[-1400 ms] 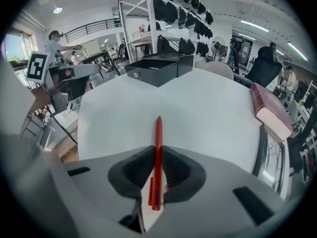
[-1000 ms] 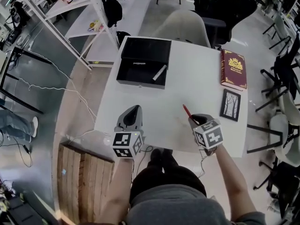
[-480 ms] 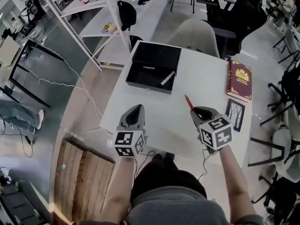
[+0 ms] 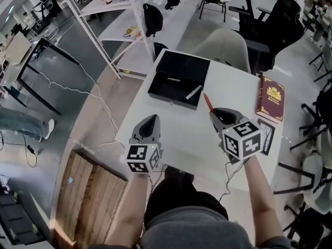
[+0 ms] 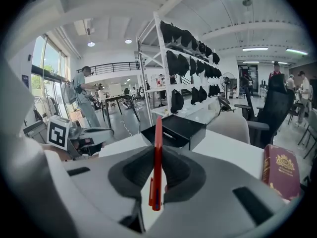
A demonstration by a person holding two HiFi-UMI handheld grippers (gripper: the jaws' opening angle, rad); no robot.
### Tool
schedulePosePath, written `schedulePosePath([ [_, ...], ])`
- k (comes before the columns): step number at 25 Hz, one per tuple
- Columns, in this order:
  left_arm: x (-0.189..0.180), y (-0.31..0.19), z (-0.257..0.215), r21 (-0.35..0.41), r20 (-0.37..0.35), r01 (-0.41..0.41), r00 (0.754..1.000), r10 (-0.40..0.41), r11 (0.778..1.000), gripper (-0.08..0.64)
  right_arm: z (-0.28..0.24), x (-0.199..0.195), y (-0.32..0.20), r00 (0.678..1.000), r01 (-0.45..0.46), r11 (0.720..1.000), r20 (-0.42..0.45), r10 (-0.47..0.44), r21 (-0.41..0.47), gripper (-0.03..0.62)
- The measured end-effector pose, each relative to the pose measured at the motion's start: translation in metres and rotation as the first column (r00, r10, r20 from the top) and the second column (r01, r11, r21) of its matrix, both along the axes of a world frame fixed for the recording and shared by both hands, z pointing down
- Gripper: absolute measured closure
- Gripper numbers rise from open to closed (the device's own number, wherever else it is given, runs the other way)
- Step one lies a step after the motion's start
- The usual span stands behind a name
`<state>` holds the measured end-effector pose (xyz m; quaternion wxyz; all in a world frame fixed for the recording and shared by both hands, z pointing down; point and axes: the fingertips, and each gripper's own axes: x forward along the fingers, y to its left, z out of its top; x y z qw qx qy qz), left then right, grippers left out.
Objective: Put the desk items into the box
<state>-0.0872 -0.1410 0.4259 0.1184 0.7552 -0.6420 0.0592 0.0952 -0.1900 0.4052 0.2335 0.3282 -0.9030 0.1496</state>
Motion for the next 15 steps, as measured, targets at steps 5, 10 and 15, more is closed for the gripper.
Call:
schedulePosePath([
  [5, -0.015, -0.012, 0.003, 0.0, -0.009, 0.02, 1.0, -0.02, 1.0, 0.554, -0.004, -0.027, -0.02, 0.999, 0.034, 0.999, -0.007, -0.034, 0.013, 0.54],
  [10, -0.038, -0.025, 0.005, -0.005, -0.016, 0.034, 0.999, -0.034, 0.999, 0.554, 0.0, -0.055, -0.041, 0.998, 0.054, 0.998, -0.025, -0.054, 0.009, 0.54],
  [15, -0.057, -0.039, 0.009, -0.01, -0.024, 0.043, 0.999, -0.043, 0.999, 0.554, 0.007, -0.08, -0.061, 0.996, 0.074, 0.997, -0.047, -0.074, 0.001, 0.54],
])
